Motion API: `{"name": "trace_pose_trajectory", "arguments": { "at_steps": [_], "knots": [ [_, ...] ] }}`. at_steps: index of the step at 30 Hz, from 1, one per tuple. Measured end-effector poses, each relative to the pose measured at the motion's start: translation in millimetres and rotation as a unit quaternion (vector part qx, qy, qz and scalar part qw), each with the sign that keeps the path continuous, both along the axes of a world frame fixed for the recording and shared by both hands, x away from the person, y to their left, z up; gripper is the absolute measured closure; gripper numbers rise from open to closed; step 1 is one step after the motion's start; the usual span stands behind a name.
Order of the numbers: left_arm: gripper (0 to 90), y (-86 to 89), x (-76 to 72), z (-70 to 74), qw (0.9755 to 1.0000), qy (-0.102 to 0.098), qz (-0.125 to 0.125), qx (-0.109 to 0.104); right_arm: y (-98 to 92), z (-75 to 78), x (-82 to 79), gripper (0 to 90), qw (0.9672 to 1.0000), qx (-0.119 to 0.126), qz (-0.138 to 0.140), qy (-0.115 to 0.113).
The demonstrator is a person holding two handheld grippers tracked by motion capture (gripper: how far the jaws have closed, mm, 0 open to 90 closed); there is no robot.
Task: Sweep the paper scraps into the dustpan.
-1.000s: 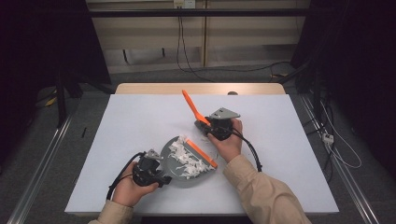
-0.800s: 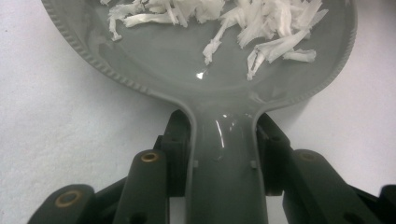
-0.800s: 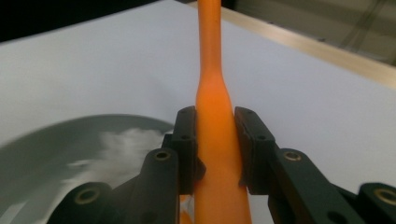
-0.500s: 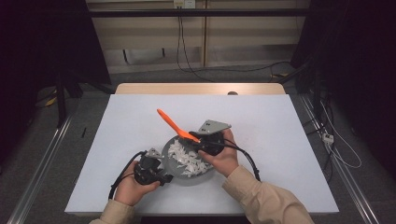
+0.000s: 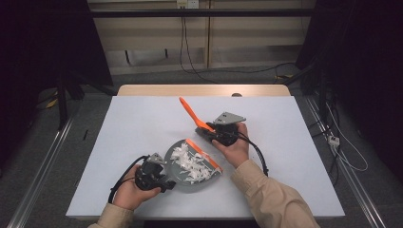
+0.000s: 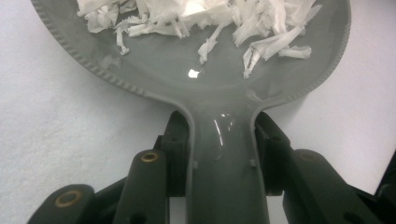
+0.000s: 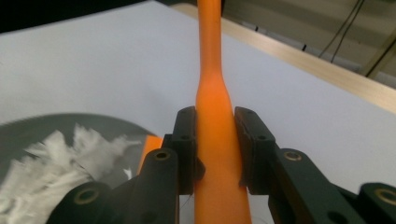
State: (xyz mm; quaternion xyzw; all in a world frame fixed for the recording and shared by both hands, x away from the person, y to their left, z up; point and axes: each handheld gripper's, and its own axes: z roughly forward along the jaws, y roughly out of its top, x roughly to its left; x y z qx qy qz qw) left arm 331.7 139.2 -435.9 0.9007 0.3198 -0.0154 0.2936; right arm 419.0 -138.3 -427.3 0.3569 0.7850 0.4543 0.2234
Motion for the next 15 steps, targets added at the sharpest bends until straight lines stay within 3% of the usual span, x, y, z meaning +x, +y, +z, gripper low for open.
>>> {"name": "trace_pose_trajectory", "arguments": {
  "at_steps": [2, 6, 11, 13, 15],
  "knots": [
    [63.3, 0.0, -0.3, -0.1, 1.0000, 0.000, 0.000, -0.001, -0.4, -1.6, 0.0, 71.0, 0.9998, -0.005, 0.010, 0.019],
    [63.3, -0.5, -0.7, -0.1, 1.0000, -0.002, 0.004, 0.001, 3.5, 8.8, -0.8, 65.1, 0.9969, -0.030, -0.001, 0.072],
    [63.3, -1.3, -0.9, -0.1, 0.9999, 0.002, 0.011, 0.000, 6.5, 14.8, 3.8, 70.8, 0.9922, -0.072, -0.010, 0.101],
    [63.3, -2.2, -0.7, -0.6, 0.9999, 0.001, 0.014, -0.002, 5.6, 14.6, 3.8, 71.3, 0.9915, -0.063, -0.012, 0.113],
    [63.3, -4.1, -0.2, -0.6, 0.9998, 0.000, 0.019, 0.000, 8.3, 16.9, -1.1, 71.4, 0.9895, -0.071, -0.012, 0.125]
  ]
}}
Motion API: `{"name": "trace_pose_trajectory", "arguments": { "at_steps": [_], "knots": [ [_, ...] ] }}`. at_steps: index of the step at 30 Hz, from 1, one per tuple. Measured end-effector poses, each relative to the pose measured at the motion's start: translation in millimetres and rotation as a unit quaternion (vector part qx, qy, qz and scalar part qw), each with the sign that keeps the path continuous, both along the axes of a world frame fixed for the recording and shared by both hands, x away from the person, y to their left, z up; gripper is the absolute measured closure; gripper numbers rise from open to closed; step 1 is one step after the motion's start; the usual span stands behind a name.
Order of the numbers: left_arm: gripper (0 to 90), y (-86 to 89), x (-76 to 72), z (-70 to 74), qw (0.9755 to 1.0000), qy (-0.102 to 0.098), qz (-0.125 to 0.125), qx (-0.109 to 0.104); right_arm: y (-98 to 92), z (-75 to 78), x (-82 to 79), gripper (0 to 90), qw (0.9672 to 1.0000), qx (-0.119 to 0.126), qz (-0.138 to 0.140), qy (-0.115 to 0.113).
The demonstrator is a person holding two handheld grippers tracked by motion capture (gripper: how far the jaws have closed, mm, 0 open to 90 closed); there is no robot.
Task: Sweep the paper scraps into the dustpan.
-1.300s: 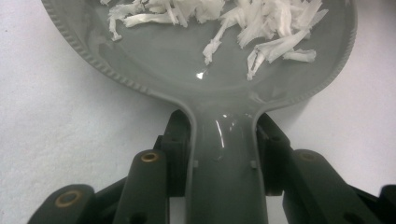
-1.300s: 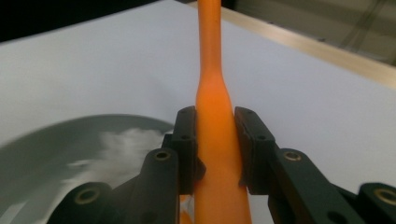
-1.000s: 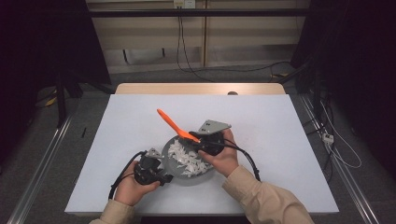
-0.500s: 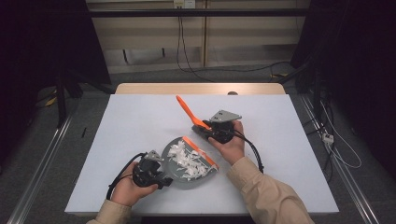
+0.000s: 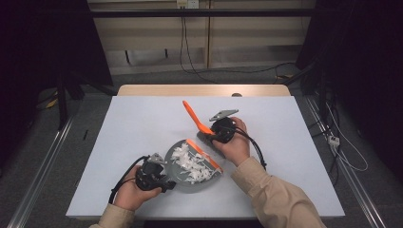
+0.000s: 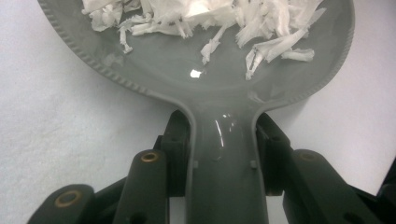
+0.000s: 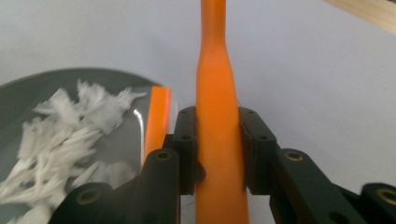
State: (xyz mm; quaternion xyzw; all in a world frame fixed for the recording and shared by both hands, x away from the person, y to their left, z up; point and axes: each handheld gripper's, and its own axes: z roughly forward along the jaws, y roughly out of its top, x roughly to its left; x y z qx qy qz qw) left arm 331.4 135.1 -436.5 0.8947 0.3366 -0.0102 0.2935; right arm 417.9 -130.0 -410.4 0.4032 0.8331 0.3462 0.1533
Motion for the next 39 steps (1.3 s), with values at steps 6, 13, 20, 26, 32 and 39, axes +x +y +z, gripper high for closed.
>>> {"name": "trace_pose_trajectory", "arguments": {
  "at_steps": [6, 13, 20, 26, 32, 39],
  "knots": [
    [63.3, -2.6, 1.1, -0.7, 0.9999, 0.001, 0.012, -0.004, 12.0, -2.4, -18.5, 71.5, 0.9994, 0.027, 0.013, -0.016],
    [62.8, -4.1, 2.3, -2.6, 0.9997, -0.009, 0.019, -0.011, 7.6, 11.2, -26.3, 71.5, 0.9952, 0.085, 0.040, -0.027],
    [63.3, 1.1, -0.7, 1.0, 1.0000, -0.001, 0.002, -0.003, -21.4, 13.4, -18.6, 71.5, 0.9945, 0.096, -0.011, -0.042],
    [63.4, 6.0, -10.1, 8.3, 0.9998, 0.004, -0.019, 0.004, -39.5, -0.5, -20.2, 71.4, 0.9955, 0.072, -0.032, -0.052],
    [63.3, -3.0, -12.1, 2.1, 0.9999, 0.007, -0.004, 0.011, -46.1, -11.0, -26.8, 71.4, 0.9962, 0.045, -0.046, -0.059],
    [63.4, -17.7, -11.1, -0.5, 0.9988, -0.007, 0.049, 0.002, -28.0, -12.7, -49.2, 71.5, 0.9933, 0.083, -0.061, -0.052]
  ]
}}
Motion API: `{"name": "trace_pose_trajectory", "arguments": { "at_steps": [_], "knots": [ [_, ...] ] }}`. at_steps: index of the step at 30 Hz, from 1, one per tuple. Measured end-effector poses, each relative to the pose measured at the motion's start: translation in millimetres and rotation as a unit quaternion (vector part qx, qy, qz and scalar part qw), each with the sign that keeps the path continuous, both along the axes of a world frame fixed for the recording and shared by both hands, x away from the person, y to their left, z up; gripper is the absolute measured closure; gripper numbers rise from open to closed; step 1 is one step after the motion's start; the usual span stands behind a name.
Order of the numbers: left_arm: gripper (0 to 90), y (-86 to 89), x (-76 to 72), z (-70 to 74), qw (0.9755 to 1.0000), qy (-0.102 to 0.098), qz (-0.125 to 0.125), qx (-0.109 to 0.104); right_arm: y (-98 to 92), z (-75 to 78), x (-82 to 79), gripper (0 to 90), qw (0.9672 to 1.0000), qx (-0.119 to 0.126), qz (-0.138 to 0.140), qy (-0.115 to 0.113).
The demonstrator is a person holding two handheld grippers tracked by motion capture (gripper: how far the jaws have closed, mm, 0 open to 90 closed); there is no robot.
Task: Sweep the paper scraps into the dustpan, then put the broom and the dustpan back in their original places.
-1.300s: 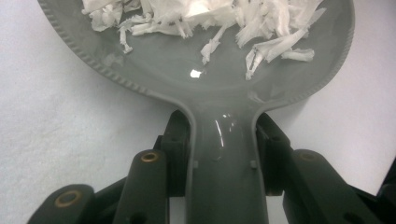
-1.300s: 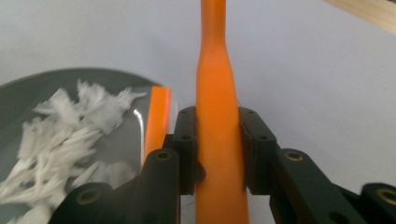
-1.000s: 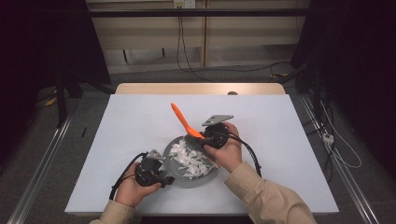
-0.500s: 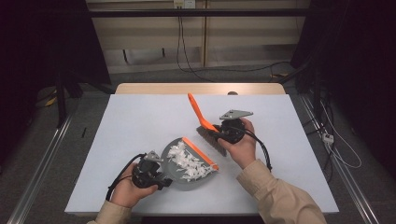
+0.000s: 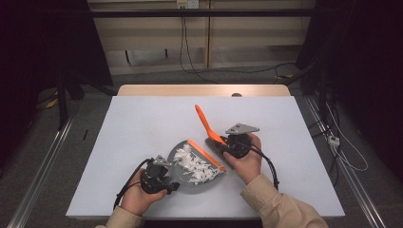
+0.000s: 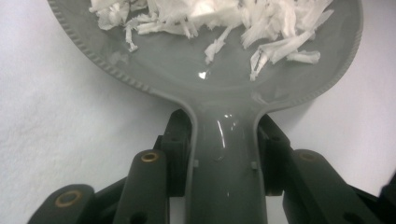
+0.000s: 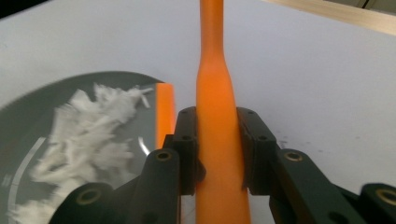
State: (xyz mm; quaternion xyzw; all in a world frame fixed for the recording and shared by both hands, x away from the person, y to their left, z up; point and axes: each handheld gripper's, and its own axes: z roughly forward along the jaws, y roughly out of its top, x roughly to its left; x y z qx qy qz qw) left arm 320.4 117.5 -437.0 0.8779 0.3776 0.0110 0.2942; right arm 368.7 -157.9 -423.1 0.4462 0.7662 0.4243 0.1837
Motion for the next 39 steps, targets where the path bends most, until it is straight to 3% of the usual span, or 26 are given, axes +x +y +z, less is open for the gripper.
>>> {"name": "trace_pose_trajectory", "arguments": {
  "at_steps": [3, 5, 7, 12, 17, 19, 23, 27, 32, 34, 35, 36, 39],
  "knots": [
    [63.3, -2.4, -0.6, -0.3, 1.0000, -0.007, 0.003, -0.001, 10.6, 2.6, -3.1, 71.5, 0.9997, 0.010, 0.007, -0.019],
    [63.3, -1.1, -0.5, -1.8, 0.9999, -0.011, 0.007, -0.008, 13.7, 6.8, -2.3, 71.5, 0.9987, 0.043, 0.019, -0.020],
    [63.4, 0.4, -0.7, -2.2, 0.9997, -0.015, 0.009, -0.015, 16.7, 11.7, -1.7, 71.5, 0.9988, 0.030, 0.021, -0.033],
    [63.5, 3.8, 1.3, -3.8, 0.9990, -0.035, 0.008, -0.026, 14.3, 22.5, 2.9, 71.5, 0.9973, 0.052, 0.027, -0.044],
    [63.6, 7.3, 5.2, -4.5, 0.9980, -0.043, 0.026, -0.038, 11.0, 35.0, 6.1, 71.4, 0.9954, 0.074, 0.026, -0.055],
    [63.6, 9.7, 7.0, -4.9, 0.9976, -0.045, 0.032, -0.040, 9.5, 40.7, 6.7, 71.5, 0.9958, 0.065, 0.024, -0.060],
    [63.6, 20.0, 9.3, -3.3, 0.9965, -0.049, 0.046, -0.049, -2.0, 45.8, 10.1, 71.5, 0.9952, 0.074, 0.013, -0.063],
    [63.6, 38.6, 13.1, 2.1, 0.9933, -0.055, 0.082, -0.060, -18.3, 44.9, 12.9, 71.4, 0.9953, 0.074, -0.004, -0.062],
    [63.6, 65.2, 18.0, 7.7, 0.9866, -0.064, 0.136, -0.063, -42.8, 37.2, 11.9, 71.4, 0.9962, 0.060, -0.022, -0.059],
    [63.6, 74.7, 20.2, 7.9, 0.9834, -0.071, 0.156, -0.058, -54.0, 33.9, 12.0, 71.4, 0.9965, 0.053, -0.032, -0.055],
    [63.6, 79.7, 21.7, 8.6, 0.9833, -0.067, 0.159, -0.058, -59.8, 32.6, 12.4, 71.4, 0.9967, 0.049, -0.035, -0.055],
    [63.5, 82.5, 22.4, 7.6, 0.9806, -0.072, 0.173, -0.059, -65.2, 31.6, 12.2, 71.4, 0.9967, 0.044, -0.041, -0.056],
    [63.6, 93.4, 24.3, 6.1, 0.9769, -0.069, 0.197, -0.047, -83.3, 27.1, 12.1, 71.4, 0.9966, 0.026, -0.055, -0.055]
  ]
}}
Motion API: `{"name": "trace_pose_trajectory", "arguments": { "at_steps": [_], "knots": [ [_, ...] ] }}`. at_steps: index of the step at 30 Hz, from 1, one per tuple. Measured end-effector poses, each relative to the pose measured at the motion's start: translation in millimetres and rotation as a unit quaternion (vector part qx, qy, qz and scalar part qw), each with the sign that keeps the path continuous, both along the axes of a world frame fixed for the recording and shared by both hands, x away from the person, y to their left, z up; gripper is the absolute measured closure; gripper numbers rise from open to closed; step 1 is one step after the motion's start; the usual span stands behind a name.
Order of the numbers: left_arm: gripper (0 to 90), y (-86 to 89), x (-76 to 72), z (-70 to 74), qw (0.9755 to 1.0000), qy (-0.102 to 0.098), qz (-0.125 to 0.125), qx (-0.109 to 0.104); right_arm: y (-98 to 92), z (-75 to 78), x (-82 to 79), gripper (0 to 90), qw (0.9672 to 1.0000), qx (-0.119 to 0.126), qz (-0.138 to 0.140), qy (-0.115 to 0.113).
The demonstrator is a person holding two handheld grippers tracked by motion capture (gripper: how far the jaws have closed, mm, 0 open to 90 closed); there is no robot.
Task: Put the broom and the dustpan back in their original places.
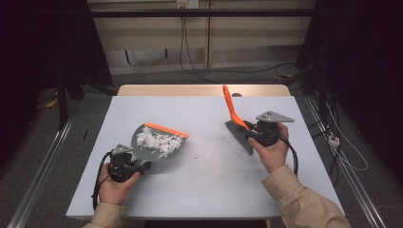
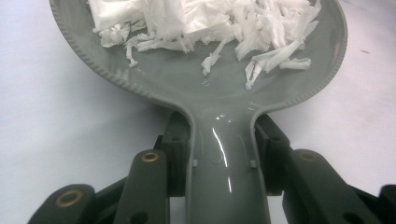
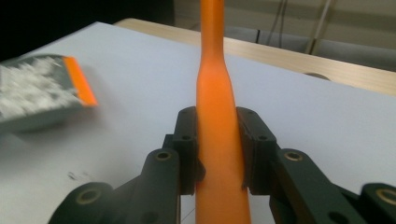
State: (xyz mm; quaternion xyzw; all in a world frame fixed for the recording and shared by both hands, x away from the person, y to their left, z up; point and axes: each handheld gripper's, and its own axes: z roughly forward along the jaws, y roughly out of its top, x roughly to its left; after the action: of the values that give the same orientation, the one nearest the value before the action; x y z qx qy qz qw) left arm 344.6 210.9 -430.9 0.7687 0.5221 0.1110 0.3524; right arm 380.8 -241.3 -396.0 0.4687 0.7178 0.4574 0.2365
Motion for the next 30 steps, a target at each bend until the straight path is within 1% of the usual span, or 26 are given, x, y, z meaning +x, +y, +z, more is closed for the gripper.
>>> {"name": "trace_pose_trajectory", "arguments": {
  "at_steps": [2, 3, 4, 5, 6, 7, 8, 10, 12, 13, 14, 15, 16, 17, 19, 20, 22, 23, 24, 26, 27, 29, 30],
  "knots": [
    [63.6, 5.9, 1.6, -3.9, 0.9998, 0.002, 0.018, -0.003, -13.5, -3.5, -1.0, 71.4, 0.9999, -0.007, -0.015, 0.005],
    [63.6, 8.2, 2.9, -5.7, 0.9996, 0.002, 0.026, 0.001, -20.6, -4.7, -2.0, 71.4, 0.9996, -0.012, -0.024, 0.004],
    [63.6, 9.2, 4.2, -6.9, 0.9993, 0.004, 0.037, -0.001, -27.7, -5.5, -3.1, 71.4, 0.9993, -0.017, -0.035, 0.001],
    [63.6, 9.8, 6.0, -7.2, 0.9992, 0.007, 0.039, 0.001, -35.1, -6.5, -3.8, 71.4, 0.9989, -0.020, -0.043, 0.001],
    [63.5, 10.1, 7.6, -7.0, 0.9990, 0.009, 0.044, 0.005, -42.1, -7.7, -4.7, 71.4, 0.9986, -0.017, -0.050, 0.003],
    [63.5, 9.5, 9.2, -8.1, 0.9985, 0.005, 0.055, 0.001, -48.5, -8.8, -6.2, 71.3, 0.9981, -0.018, -0.058, 0.001],
    [63.6, 9.1, 11.1, -8.6, 0.9981, 0.005, 0.061, 0.006, -54.4, -9.3, -8.0, 71.3, 0.9976, -0.022, -0.065, 0.000],
    [63.5, 7.0, 14.2, -9.9, 0.9972, 0.008, 0.074, 0.006, -65.7, -10.5, -11.3, 71.3, 0.9963, -0.033, -0.079, -0.005],
    [63.5, 5.6, 17.4, -12.5, 0.9965, 0.005, 0.083, 0.008, -76.9, -12.2, -13.2, 71.3, 0.9950, -0.040, -0.091, -0.001],
    [63.5, 4.9, 18.5, -13.4, 0.9963, 0.007, 0.085, 0.013, -81.4, -12.7, -13.9, 71.3, 0.9937, -0.053, -0.099, -0.003],
    [63.4, 4.1, 19.7, -15.1, 0.9958, 0.004, 0.090, 0.015, -85.3, -13.1, -14.7, 71.3, 0.9919, -0.070, -0.106, -0.005],
    [63.4, 3.5, 21.0, -16.5, 0.9959, 0.003, 0.089, 0.019, -88.3, -13.8, -15.3, 71.3, 0.9895, -0.088, -0.114, -0.007],
    [63.3, 2.3, 21.3, -16.5, 0.9960, 0.008, 0.086, 0.022, -90.9, -15.3, -15.6, 71.2, 0.9869, -0.107, -0.120, -0.009],
    [63.3, 0.9, 21.2, -17.1, 0.9959, 0.002, 0.088, 0.021, -92.2, -17.9, -15.8, 71.2, 0.9857, -0.115, -0.124, -0.003],
    [62.9, 0.3, 20.2, -16.6, 0.9965, 0.007, 0.082, 0.014, -91.2, -25.1, -16.4, 71.0, 0.9859, -0.117, -0.119, 0.010],
    [62.2, -0.6, 19.2, -17.1, 0.9970, 0.001, 0.077, 0.009, -88.6, -28.2, -17.5, 70.9, 0.9867, -0.113, -0.116, 0.012],
    [58.1, -0.9, 16.0, -14.8, 0.9975, -0.004, 0.070, 0.005, -81.6, -30.3, -19.2, 69.7, 0.9884, -0.106, -0.109, 0.011],
    [54.5, -0.6, 14.3, -13.2, 0.9976, -0.004, 0.069, -0.008, -77.8, -30.6, -19.6, 69.2, 0.9892, -0.104, -0.103, 0.011],
    [50.4, 0.4, 12.3, -11.3, 0.9974, -0.011, 0.069, -0.014, -73.7, -31.0, -20.0, 68.4, 0.9905, -0.097, -0.096, 0.013],
    [44.4, 1.6, 7.7, -7.2, 0.9974, -0.020, 0.065, -0.024, -65.1, -31.9, -20.7, 66.9, 0.9939, -0.076, -0.076, 0.021],
    [40.1, 2.4, 5.4, -5.2, 0.9974, -0.022, 0.061, -0.032, -60.4, -33.0, -21.1, 63.9, 0.9944, -0.075, -0.070, 0.024],
    [32.6, 3.7, 0.6, -2.0, 0.9970, -0.042, 0.050, -0.041, -53.8, -34.5, -22.8, 61.1, 0.9958, -0.064, -0.063, 0.017],
    [27.7, 4.5, -1.9, 0.1, 0.9970, -0.047, 0.044, -0.042, -51.9, -35.0, -24.0, 57.5, 0.9963, -0.057, -0.063, 0.017]
  ]
}}
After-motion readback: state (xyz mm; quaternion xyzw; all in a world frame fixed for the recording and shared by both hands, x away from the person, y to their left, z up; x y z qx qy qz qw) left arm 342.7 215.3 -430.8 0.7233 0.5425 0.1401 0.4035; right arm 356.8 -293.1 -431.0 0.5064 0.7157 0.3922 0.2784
